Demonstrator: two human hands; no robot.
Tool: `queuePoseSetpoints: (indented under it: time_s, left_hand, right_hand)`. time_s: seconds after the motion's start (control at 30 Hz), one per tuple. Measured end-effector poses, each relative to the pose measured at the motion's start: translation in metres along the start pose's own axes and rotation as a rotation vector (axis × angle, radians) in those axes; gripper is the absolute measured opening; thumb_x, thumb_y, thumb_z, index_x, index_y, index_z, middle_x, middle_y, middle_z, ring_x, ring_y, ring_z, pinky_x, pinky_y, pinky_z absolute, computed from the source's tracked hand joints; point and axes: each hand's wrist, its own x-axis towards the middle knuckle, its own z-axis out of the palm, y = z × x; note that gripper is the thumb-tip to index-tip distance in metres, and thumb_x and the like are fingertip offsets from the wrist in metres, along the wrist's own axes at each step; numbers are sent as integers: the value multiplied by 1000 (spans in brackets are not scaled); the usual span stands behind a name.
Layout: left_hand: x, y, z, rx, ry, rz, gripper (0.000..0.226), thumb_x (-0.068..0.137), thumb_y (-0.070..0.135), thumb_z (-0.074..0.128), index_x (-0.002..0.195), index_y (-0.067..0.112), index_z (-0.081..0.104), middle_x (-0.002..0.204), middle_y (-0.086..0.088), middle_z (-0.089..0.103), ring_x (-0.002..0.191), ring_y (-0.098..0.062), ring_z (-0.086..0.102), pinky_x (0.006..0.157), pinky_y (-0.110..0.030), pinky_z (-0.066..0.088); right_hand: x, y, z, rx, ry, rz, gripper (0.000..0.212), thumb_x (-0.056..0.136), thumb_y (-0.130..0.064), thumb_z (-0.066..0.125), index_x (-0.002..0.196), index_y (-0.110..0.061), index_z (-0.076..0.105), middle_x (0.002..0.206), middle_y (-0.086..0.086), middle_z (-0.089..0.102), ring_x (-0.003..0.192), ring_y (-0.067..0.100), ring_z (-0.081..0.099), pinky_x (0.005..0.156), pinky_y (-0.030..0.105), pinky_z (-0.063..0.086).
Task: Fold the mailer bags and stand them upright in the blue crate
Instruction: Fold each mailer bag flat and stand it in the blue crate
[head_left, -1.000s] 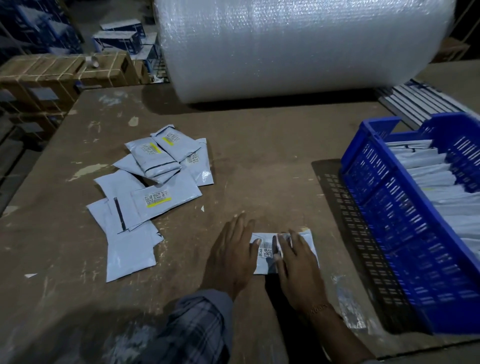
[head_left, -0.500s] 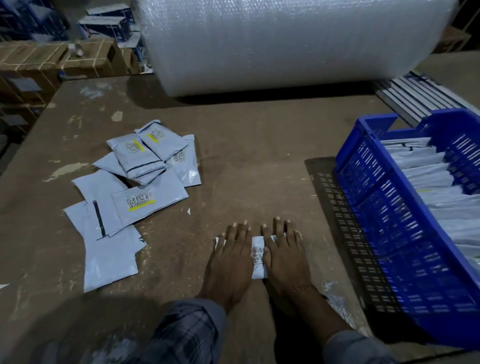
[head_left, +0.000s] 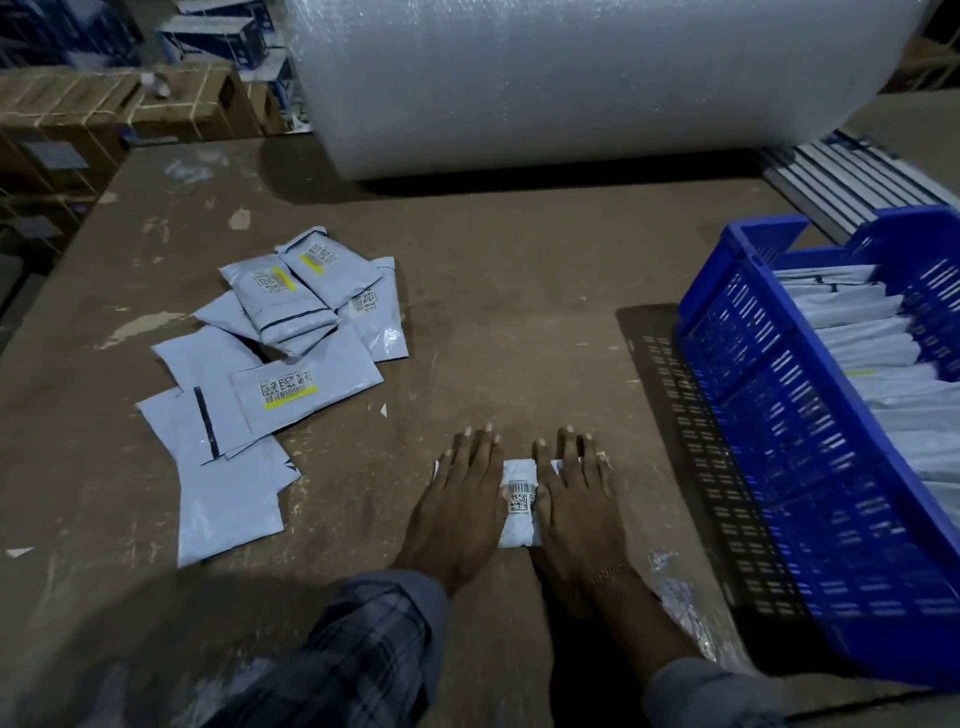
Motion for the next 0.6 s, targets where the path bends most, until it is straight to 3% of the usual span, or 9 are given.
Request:
queuePoseSetpoints:
  time_s: [0.13,0.27,0.47,0.53,0.6]
  left_hand:
    - [17,-11,0,12,-39,-25,65,111,40,17,164,3,27,173,-14,24,159,-33,27,126,-49,31]
    - [3,8,7,38,-28,-73,70,107,39,22,165,-1,21,174,-19,14,160,-37,18,126,-53,27]
    - [-2,1,-2,-25,-51,-32,63,112,43,14,164,11,29,174,-13,22,160,-36,22,123,-54,35]
    - [-2,0,-6,-127,-76,-53,69,109,54,6,166,18,23,177,-9,9,163,-31,9,127,-52,28]
    - [-4,-6,-6,-253,-100,-84,77,104,68,15,168,25,16,176,-3,-14,163,-25,-12,131,-44,11]
  right_hand:
    - [-23,0,4,7,-26,-27,58,107,-35,22,163,-19,26,171,14,16,158,36,10,126,56,18]
    - [-12,4,8,6,-22,-27,59,103,-32,31,160,-17,35,169,16,22,156,38,19,123,56,25]
    - [-2,6,2,15,-65,-26,59,104,-35,29,160,-15,34,169,17,20,157,39,18,126,52,16]
    - [-3,9,-1,40,-94,-47,59,106,-38,29,160,-14,35,169,17,20,156,40,18,126,52,15]
    - [0,14,-8,77,-144,-50,57,105,-36,43,158,-16,39,169,15,22,156,40,18,125,53,18]
